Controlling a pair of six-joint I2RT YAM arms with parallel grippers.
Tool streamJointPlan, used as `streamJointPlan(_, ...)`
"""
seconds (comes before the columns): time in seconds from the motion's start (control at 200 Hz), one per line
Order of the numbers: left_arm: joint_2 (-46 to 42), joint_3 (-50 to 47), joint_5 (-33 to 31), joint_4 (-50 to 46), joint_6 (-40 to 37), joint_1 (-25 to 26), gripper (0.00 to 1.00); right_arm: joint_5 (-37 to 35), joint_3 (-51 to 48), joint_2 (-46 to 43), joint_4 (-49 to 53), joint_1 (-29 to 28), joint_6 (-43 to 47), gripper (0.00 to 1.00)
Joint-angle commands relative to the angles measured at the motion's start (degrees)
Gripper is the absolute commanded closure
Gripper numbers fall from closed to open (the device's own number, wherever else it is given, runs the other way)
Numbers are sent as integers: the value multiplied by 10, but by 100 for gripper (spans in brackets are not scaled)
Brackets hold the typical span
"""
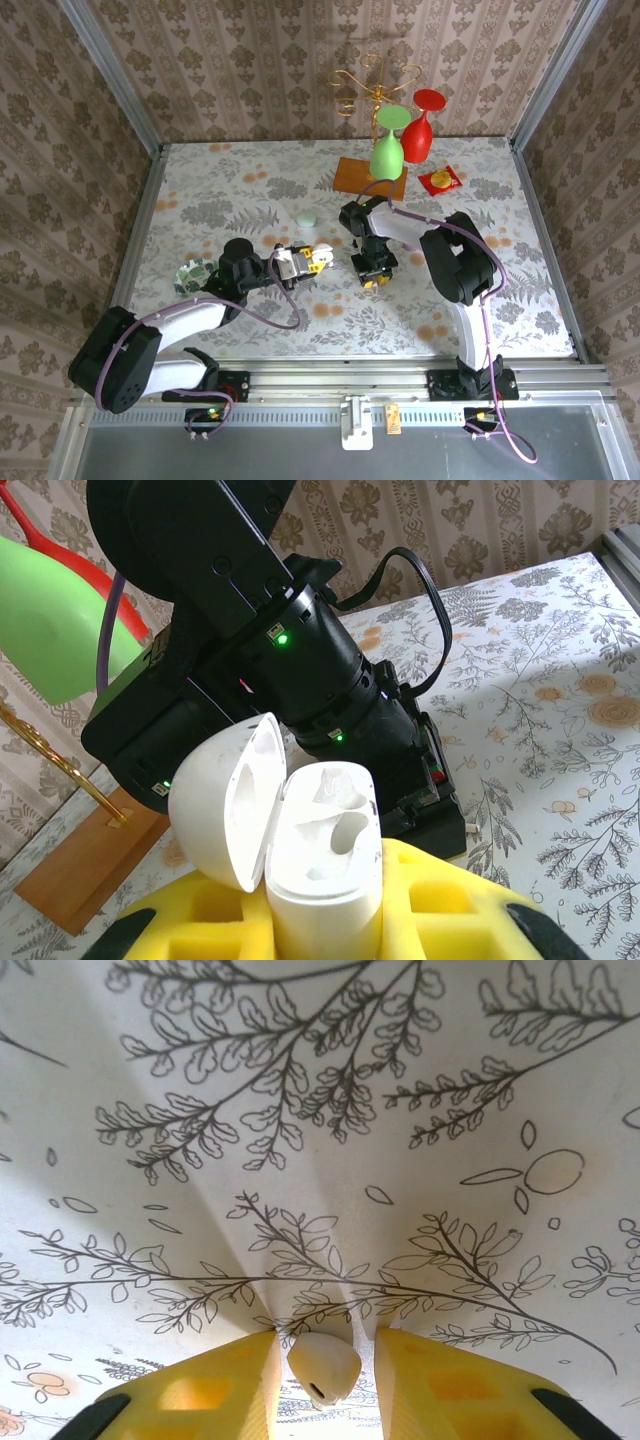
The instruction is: Insert wireless bluetooth earbuds into charging case
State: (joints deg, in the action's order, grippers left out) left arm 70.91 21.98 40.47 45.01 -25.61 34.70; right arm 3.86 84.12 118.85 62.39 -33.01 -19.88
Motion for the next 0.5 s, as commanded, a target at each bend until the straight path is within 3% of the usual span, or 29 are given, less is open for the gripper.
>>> streamJointPlan(0.0,5,8,9,3,-11,-5,99,16,-12,-11,19,-5,-7,71)
streamJointPlan(0.145,5,8,9,2,-11,-5,98,12,-13,-6,15,-5,-8,77)
streamJointPlan(0.495,12,9,7,3,-12,-6,99,-11,-25,-70,-22,-6,-15,78)
